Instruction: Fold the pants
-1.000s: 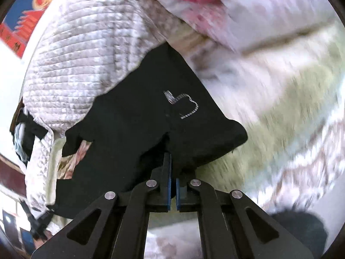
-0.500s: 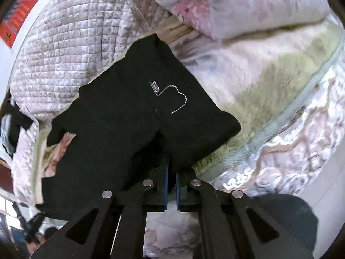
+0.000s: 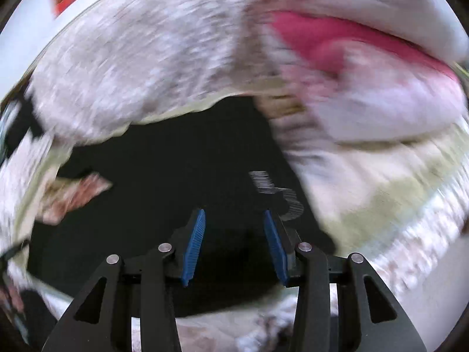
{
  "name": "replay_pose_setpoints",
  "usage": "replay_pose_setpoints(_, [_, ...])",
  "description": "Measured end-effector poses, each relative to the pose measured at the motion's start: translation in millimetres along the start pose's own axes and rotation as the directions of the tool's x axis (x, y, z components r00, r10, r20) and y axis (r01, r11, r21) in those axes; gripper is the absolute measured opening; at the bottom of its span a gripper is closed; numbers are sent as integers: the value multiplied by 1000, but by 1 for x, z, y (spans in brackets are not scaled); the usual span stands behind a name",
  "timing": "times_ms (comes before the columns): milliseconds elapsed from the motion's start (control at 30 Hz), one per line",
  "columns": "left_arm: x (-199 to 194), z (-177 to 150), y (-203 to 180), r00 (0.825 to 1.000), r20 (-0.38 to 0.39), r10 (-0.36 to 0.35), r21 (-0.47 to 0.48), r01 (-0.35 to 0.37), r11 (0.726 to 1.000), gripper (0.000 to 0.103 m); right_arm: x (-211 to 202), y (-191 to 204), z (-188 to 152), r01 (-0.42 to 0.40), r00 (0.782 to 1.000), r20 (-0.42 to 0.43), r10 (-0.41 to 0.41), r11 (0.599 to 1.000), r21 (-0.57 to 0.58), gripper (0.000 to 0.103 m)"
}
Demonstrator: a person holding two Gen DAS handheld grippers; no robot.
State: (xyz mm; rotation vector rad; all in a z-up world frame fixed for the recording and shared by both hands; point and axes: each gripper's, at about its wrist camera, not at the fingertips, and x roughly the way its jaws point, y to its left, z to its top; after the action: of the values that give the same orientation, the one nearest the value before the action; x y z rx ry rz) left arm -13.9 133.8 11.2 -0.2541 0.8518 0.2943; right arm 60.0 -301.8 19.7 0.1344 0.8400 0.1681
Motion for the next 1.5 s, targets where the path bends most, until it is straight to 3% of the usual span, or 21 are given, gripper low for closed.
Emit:
replay_pose_setpoints(67, [20, -1, -18, 999, -33, -26, 42, 27, 999, 27, 25, -1, -2, 20, 998, -55, -22, 999, -26, 43])
replay_pose_setpoints(133, [44, -4, -26, 996, -89, -12, 68, 18, 998, 27, 47, -19, -4, 43, 992, -121, -40, 999, 19, 41])
replay_pose_setpoints(200, [58, -11, -28, 992, -123, 5, 92, 6, 996, 28, 41, -27, -3, 12, 995, -99, -6, 998, 60, 39])
replay_pose_setpoints(300, [54, -7, -27, 994, -100, 46, 116, -35, 993, 31, 27, -13, -1, 58, 997, -50, -58, 998, -13, 41])
replay_pose_setpoints(433, [40, -1, -28, 997, -73, 8, 89, -2, 996, 31, 21, 23, -4, -21, 999, -43, 16, 993, -112, 42])
replay_pose_setpoints(567, [30, -9, -59, 995, -72, -62, 126, 70, 990, 36, 28, 62, -25, -66, 996, -69, 49, 964, -256, 45])
replay_pose_setpoints(700, [34, -23, -90, 988, -107, -109, 174, 126, 977, 36, 50, 74, -47, -86, 987, -156, 42, 953, -289, 46])
replay_pose_setpoints(767, [39, -31, -98, 984, -131, -119, 190, 143, 971, 36, 53, 71, -50, -86, 988, -146, 47, 958, -274, 49])
replay_pose_setpoints(867, [39, -37, -102, 984, -124, -125, 208, 149, 967, 45, 54, 73, -51, -119, 985, -156, 80, 957, -264, 62])
replay_pose_setpoints(1000, [39, -41, -106, 983, -120, -136, 221, 160, 962, 58, 54, 84, -57, -98, 988, -144, 54, 945, -313, 73])
replay_pose_setpoints(1333, [41, -48, -118, 987, -111, -120, 275, 146, 950, 78, 55, 84, -54, -92, 985, -169, 38, 941, -324, 74])
replay_pose_setpoints(1500, [41, -47, -118, 985, -122, -118, 261, 147, 954, 79, 44, 81, -50, -70, 989, -148, 27, 955, -289, 74])
